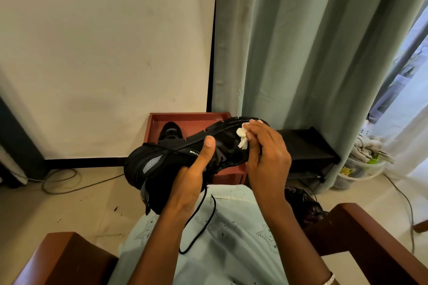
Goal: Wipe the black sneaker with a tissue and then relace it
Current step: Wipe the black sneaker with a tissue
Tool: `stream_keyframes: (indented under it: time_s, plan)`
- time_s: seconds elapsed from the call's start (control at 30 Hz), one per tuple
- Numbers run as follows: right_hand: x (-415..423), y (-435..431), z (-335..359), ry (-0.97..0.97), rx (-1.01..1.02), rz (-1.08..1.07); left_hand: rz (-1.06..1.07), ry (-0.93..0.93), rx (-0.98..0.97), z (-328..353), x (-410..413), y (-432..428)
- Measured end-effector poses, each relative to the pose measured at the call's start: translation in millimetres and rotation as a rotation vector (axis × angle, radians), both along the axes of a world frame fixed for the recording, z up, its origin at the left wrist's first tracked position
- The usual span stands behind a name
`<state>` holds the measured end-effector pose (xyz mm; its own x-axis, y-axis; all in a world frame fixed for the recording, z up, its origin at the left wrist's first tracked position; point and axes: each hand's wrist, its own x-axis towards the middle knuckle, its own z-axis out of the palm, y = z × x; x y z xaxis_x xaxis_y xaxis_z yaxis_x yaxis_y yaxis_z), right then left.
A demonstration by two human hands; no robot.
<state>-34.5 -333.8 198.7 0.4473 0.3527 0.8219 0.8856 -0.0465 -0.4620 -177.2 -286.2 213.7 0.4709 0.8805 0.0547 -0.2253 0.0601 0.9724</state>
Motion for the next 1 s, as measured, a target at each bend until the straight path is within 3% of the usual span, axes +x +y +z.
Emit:
stream_keyframes:
  time_s: [0.23, 0.37, 0.6, 0.73, 0.83, 1.0]
  plan:
    - [-50.2, 5.5, -19.8, -0.135, -0.015, 0.134, -0.142, -0.127, -0.118, 3.4, 2.1, -0.3]
    - [-26.7, 6.2, -20.4, -0.259, -0.006, 0.153, -0.115, -0.124, -0.105, 4.4, 2.0, 3.6]
    - [-26.0, 11.0, -20.2, -0.127, 0.075, 0.048, -0.120, -0.081, -0.081, 2.1, 7.7, 0.1]
    - [-55.8, 6.0, -22.5, -0.040, 0.051, 0.174, -0.161, -0.076, -0.069, 1.4, 6.3, 0.4]
    - [-63.8, 4.5, -22.4, -0.090, 0.059, 0.214, -0.105, -0.070, -0.094, -1.7, 6.6, 3.1]
    - [-27.3, 11.2, -21.7, -0.230, 0.036, 0.091, -0.088, -0.050, -0.042, 4.7, 7.8, 0.7]
